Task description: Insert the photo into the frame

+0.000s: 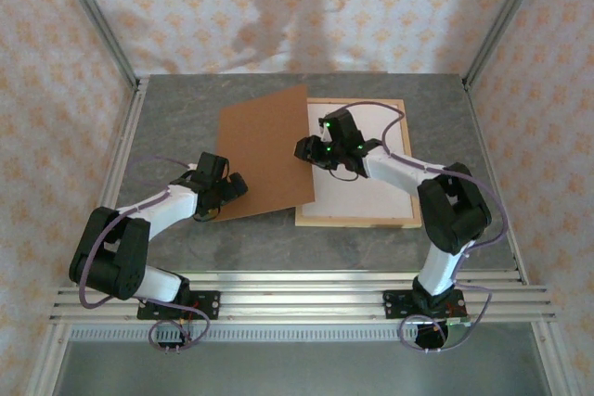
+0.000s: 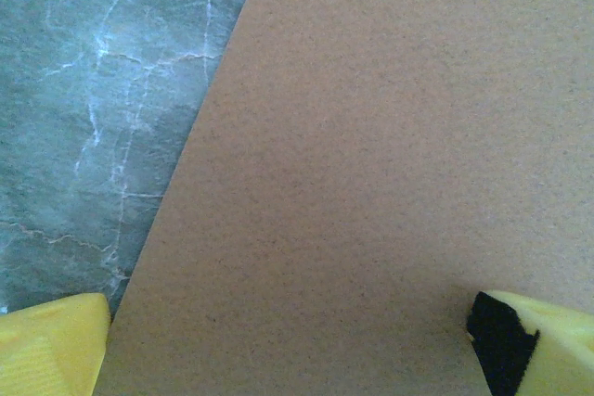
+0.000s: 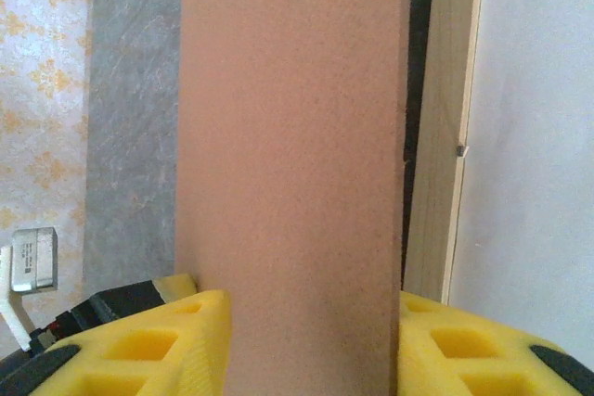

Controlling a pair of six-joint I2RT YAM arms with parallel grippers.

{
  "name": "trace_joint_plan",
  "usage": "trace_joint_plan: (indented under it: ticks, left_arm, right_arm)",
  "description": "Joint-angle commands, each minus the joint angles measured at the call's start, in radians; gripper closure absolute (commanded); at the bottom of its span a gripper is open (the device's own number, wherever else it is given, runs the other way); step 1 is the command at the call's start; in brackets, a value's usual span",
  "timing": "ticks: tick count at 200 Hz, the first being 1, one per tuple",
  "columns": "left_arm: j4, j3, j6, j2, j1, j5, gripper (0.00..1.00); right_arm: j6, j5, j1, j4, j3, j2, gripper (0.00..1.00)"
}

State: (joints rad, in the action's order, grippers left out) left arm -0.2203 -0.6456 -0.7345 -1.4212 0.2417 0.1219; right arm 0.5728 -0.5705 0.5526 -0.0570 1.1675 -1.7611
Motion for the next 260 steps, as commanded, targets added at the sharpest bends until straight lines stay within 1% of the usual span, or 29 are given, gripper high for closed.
trace_joint_plan:
  ticks: [1, 38, 52, 84, 171, 187, 209, 221, 229, 260]
  left_arm:
    - [-0.002, -0.009, 0.001, -0.026, 0.008, 0.035, 0.02]
    - [-0.006, -0.010, 0.004, -0.022, 0.007, 0.033, 0.02]
    - [-0.007, -0.011, 0.006, -0.020, 0.008, 0.030, 0.02]
    - [-0.006, -0.012, 0.005, -0.022, 0.008, 0.031, 0.02]
    - [-0.001, -0.009, -0.003, -0.025, 0.007, 0.037, 0.02]
    - [0.001, -0.008, -0.004, -0.026, 0.008, 0.038, 0.02]
    - [-0.001, -0.008, -0.006, -0.025, 0.008, 0.038, 0.02]
    - [-0.003, -0.010, -0.006, -0.023, 0.008, 0.038, 0.02]
    - [-0.008, -0.013, -0.006, -0.018, 0.008, 0.039, 0.02]
    - [-0.044, -0.043, 0.005, 0.017, 0.007, 0.026, 0.02]
  right_arm:
    - [0.054, -0.190, 0.038, 0.095, 0.001, -0.006, 0.58]
    - [0.072, -0.251, 0.038, 0.140, 0.003, -0.010, 0.58]
    - [0.071, -0.279, 0.039, 0.149, 0.004, -0.008, 0.56]
    - [0.049, -0.298, 0.040, 0.142, 0.006, 0.000, 0.52]
    - [0.038, -0.324, 0.050, 0.144, 0.030, -0.026, 0.59]
    - [0.037, -0.325, 0.052, 0.141, 0.037, -0.035, 0.65]
    - [0.037, -0.323, 0.053, 0.140, 0.038, -0.039, 0.80]
    - [0.033, -0.319, 0.052, 0.137, 0.038, -0.032, 0.91]
    - [0.025, -0.313, 0.051, 0.126, 0.039, -0.021, 1.00]
    - [-0.027, -0.283, 0.020, 0.034, 0.057, 0.051, 1.00]
